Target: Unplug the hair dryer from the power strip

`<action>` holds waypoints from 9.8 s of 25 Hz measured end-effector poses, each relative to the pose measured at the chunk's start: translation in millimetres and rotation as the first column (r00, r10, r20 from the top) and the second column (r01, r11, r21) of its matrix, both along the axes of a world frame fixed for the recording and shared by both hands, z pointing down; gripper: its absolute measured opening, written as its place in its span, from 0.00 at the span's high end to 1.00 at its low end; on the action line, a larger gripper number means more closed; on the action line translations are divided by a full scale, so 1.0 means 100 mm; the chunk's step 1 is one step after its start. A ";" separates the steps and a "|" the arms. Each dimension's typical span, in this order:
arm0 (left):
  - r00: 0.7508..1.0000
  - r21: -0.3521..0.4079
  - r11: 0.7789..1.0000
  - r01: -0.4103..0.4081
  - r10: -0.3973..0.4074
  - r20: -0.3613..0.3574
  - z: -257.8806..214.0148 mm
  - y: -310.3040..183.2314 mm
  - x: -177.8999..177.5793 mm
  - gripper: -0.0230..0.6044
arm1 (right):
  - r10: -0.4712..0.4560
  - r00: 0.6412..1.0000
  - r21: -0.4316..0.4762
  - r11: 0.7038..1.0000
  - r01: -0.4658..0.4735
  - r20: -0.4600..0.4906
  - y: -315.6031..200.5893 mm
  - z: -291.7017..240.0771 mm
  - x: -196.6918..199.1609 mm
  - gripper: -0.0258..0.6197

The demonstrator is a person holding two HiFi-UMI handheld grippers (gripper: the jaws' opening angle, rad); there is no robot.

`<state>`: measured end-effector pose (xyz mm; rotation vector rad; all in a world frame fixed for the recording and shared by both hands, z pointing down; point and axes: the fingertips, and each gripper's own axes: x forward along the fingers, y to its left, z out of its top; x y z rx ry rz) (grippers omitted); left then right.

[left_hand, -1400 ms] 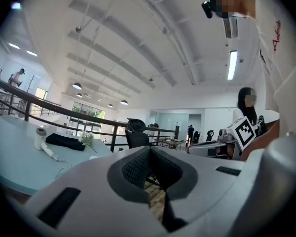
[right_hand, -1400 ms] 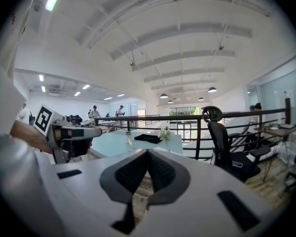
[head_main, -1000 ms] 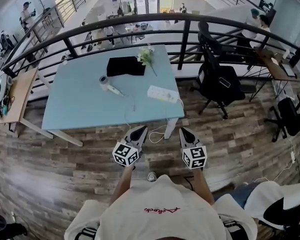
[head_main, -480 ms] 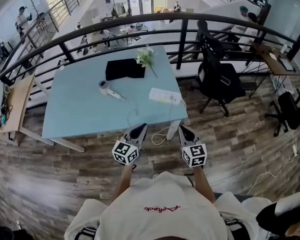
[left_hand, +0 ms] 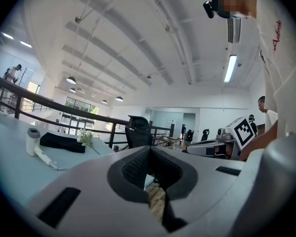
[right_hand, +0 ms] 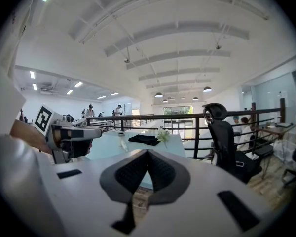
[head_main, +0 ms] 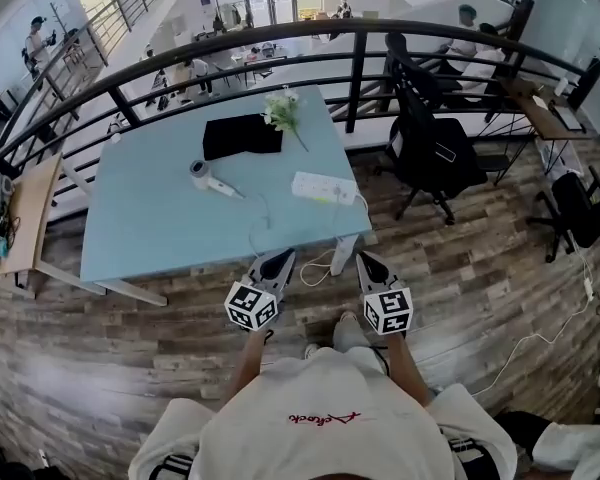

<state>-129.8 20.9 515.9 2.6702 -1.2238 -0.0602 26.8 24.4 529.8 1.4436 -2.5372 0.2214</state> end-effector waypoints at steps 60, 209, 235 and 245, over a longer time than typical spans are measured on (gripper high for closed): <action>0.978 -0.044 0.980 0.193 -0.189 0.087 0.01 -2.95 0.62 0.95 | -0.224 0.970 -0.032 0.973 0.228 0.091 -3.27 0.08 0.40 0.93; 0.917 -0.318 0.944 0.091 0.045 0.397 2.31 -3.24 0.38 0.69 | -0.240 0.964 -0.382 0.907 0.180 -0.116 -2.81 1.92 -0.05 0.69; 0.917 -0.325 0.941 0.095 0.044 0.396 2.31 -3.24 0.39 0.69 | -0.416 0.877 -0.428 0.856 0.289 -0.240 -3.03 2.12 -0.33 0.72; 0.915 -0.329 0.939 0.098 0.045 0.400 2.31 -3.24 0.39 0.69 | -0.401 0.896 -0.464 0.841 0.277 -0.191 -3.04 2.12 -0.35 0.77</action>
